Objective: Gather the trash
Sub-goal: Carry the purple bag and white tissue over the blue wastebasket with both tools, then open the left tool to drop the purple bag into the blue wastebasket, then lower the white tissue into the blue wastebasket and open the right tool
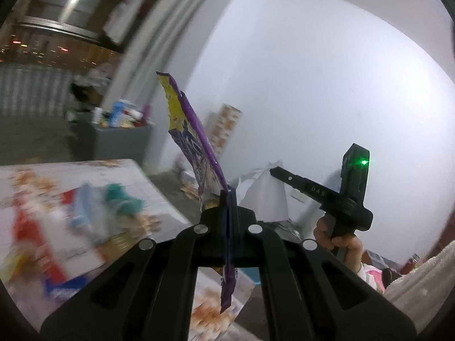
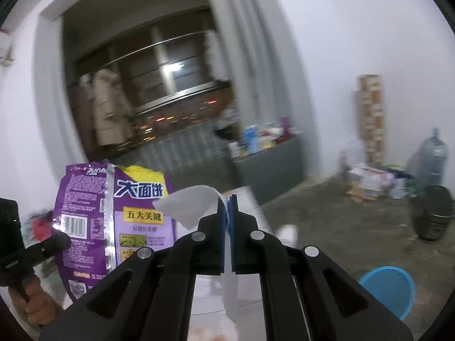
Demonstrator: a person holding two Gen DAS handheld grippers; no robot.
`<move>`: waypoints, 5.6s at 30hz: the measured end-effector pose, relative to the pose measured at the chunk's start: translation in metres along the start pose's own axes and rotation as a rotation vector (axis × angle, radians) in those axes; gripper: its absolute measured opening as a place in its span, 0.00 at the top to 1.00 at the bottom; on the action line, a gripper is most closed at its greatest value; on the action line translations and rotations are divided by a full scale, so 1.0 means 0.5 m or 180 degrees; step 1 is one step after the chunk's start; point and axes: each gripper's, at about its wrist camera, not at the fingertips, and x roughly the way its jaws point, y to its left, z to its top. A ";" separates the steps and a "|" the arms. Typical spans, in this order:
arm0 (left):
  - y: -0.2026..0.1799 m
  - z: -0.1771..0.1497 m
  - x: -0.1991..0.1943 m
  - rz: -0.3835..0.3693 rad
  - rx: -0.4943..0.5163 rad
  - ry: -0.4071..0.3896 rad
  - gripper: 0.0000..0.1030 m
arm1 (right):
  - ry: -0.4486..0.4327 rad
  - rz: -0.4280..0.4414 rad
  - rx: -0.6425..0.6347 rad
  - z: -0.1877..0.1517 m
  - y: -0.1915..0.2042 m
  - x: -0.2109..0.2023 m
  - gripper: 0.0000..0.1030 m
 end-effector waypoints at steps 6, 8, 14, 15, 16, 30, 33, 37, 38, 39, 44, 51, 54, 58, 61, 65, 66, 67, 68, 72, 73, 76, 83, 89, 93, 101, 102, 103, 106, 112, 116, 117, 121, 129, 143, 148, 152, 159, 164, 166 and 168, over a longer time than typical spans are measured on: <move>-0.038 0.012 0.257 -0.0411 0.0049 0.0517 1.00 | 0.0023 -0.0785 0.0327 0.016 -0.201 -0.008 0.97; -0.062 0.003 0.369 -0.0575 0.0066 0.0785 1.00 | 0.0066 -0.0978 0.0472 0.009 -0.271 -0.009 0.97; -0.118 -0.085 0.669 -0.0840 -0.0048 0.1583 1.00 | 0.0300 -0.1386 0.0902 -0.045 -0.465 0.021 0.97; -0.123 -0.101 0.705 -0.0859 -0.0074 0.1683 1.00 | 0.0370 -0.1414 0.0993 -0.060 -0.504 0.034 0.97; -0.128 -0.124 0.757 -0.0867 -0.0116 0.1818 1.00 | 0.0431 -0.1433 0.1073 -0.082 -0.533 0.042 0.97; -0.111 -0.383 1.171 -0.0253 -0.0298 0.2785 0.54 | 0.1303 -0.1776 0.1970 -0.348 -0.836 0.208 0.71; -0.099 -0.394 1.186 -0.0119 -0.0354 0.2801 0.48 | 0.1309 -0.1815 0.2002 -0.380 -0.846 0.200 0.60; -0.102 -0.379 1.171 -0.0047 -0.0285 0.2742 0.44 | 0.1266 -0.1767 0.2038 -0.372 -0.842 0.192 0.59; -0.109 -0.368 1.158 -0.0058 -0.0287 0.2716 0.43 | 0.1240 -0.1758 0.2016 -0.368 -0.839 0.190 0.56; -0.116 -0.358 1.145 -0.0070 -0.0279 0.2688 0.42 | 0.1201 -0.1757 0.1958 -0.358 -0.832 0.186 0.50; -0.145 -0.304 1.075 -0.0083 -0.0091 0.2440 0.37 | 0.1122 -0.1819 0.1824 -0.336 -0.811 0.172 0.39; -0.161 -0.243 0.989 0.0069 0.0088 0.2225 0.32 | 0.2350 -0.2273 0.1753 -0.446 -0.857 0.256 0.18; -0.157 -0.213 0.934 0.0089 0.0034 0.2141 0.30 | 0.2722 -0.2323 0.1723 -0.483 -0.867 0.276 0.18; -0.147 -0.158 0.834 0.0088 0.0049 0.1929 0.28 | 0.2462 -0.2347 0.1638 -0.442 -0.857 0.263 0.18; -0.135 -0.117 0.751 0.0124 0.0096 0.1712 0.26 | 0.2055 -0.2233 0.1539 -0.389 -0.830 0.238 0.18; -0.105 -0.075 0.641 0.0282 0.0080 0.1462 0.25 | 0.1587 -0.2165 0.1456 -0.342 -0.804 0.197 0.18; -0.097 -0.067 0.614 0.0305 0.0059 0.1410 0.24 | 0.1498 -0.2190 0.1454 -0.333 -0.801 0.185 0.18; -0.092 -0.063 0.595 0.0313 0.0051 0.1375 0.23 | 0.1457 -0.2209 0.1465 -0.331 -0.800 0.178 0.18; -0.085 -0.060 0.570 0.0334 0.0052 0.1328 0.21 | 0.1432 -0.2227 0.1488 -0.329 -0.800 0.171 0.18; -0.053 -0.053 0.478 0.0441 0.0138 0.1173 0.19 | 0.1372 -0.2229 0.1562 -0.326 -0.786 0.152 0.26; -0.041 -0.051 0.453 0.0473 0.0126 0.1138 0.19 | 0.1339 -0.2236 0.1556 -0.324 -0.780 0.148 0.27; -0.006 -0.048 0.385 0.0591 0.0079 0.1003 0.19 | 0.1165 -0.2235 0.1440 -0.304 -0.749 0.131 0.28; 0.070 -0.066 0.277 0.0764 -0.0179 0.0856 0.18 | 0.1338 -0.2441 0.1475 -0.296 -0.777 0.138 0.28; 0.073 -0.076 0.268 0.0737 -0.0190 0.0820 0.18 | 0.2051 -0.2683 0.1747 -0.415 -0.933 0.223 0.31; 0.063 -0.076 0.279 0.0718 -0.0050 0.0856 0.18 | 0.2227 -0.2684 0.2037 -0.478 -1.005 0.255 0.38; 0.066 -0.086 0.320 0.0685 -0.0035 0.1016 0.18 | 0.2525 -0.2685 0.1962 -0.530 -1.041 0.315 0.58; 0.066 -0.088 0.324 0.0684 -0.0033 0.1033 0.18 | 0.2571 -0.2700 0.1914 -0.535 -1.041 0.318 0.65; 0.067 -0.089 0.326 0.0691 -0.0028 0.1040 0.18 | 0.2600 -0.2710 0.1870 -0.538 -1.042 0.321 0.69; 0.069 -0.093 0.328 0.0709 -0.0018 0.1056 0.18 | 0.2650 -0.2751 0.1783 -0.541 -1.046 0.322 0.85; 0.067 -0.102 0.332 0.0742 -0.0029 0.1102 0.18 | 0.2616 -0.2801 0.1683 -0.539 -1.046 0.311 0.96; 0.065 -0.103 0.333 0.0744 -0.0030 0.1090 0.18 | 0.2511 -0.2774 0.1613 -0.525 -1.036 0.300 0.97; 0.065 -0.103 0.332 0.0741 -0.0032 0.1088 0.18 | 0.2466 -0.2759 0.1613 -0.519 -1.034 0.297 0.97; 0.066 -0.102 0.333 0.0741 -0.0035 0.1109 0.18 | 0.2313 -0.2613 0.1643 -0.495 -1.017 0.288 0.97; 0.066 -0.105 0.332 0.0727 -0.0088 0.1131 0.18 | 0.2425 -0.2683 0.1487 -0.486 -1.017 0.306 0.52; 0.070 -0.108 0.338 0.0785 -0.0083 0.1170 0.18 | 0.2765 -0.2856 0.1430 -0.558 -1.047 0.332 0.88; 0.067 -0.111 0.339 0.0774 -0.0071 0.1166 0.18 | 0.2678 -0.2916 0.1297 -0.537 -1.026 0.327 0.92; 0.066 -0.111 0.337 0.0776 -0.0066 0.1145 0.18 | 0.2522 -0.2866 0.1257 -0.508 -1.004 0.316 0.97; 0.073 -0.109 0.330 0.0797 -0.0078 0.1113 0.18 | 0.2098 -0.2302 0.1128 -0.435 -0.889 0.318 0.97; 0.072 -0.109 0.324 0.0793 -0.0101 0.1102 0.18 | 0.2384 -0.2047 0.1082 -0.486 -0.833 0.388 0.97; 0.071 -0.107 0.318 0.0802 -0.0091 0.1090 0.18 | 0.2629 -0.2024 0.1206 -0.533 -0.843 0.423 0.97; 0.070 -0.105 0.308 0.0822 -0.0071 0.1070 0.18 | 0.2820 -0.2013 0.1464 -0.574 -0.863 0.442 0.90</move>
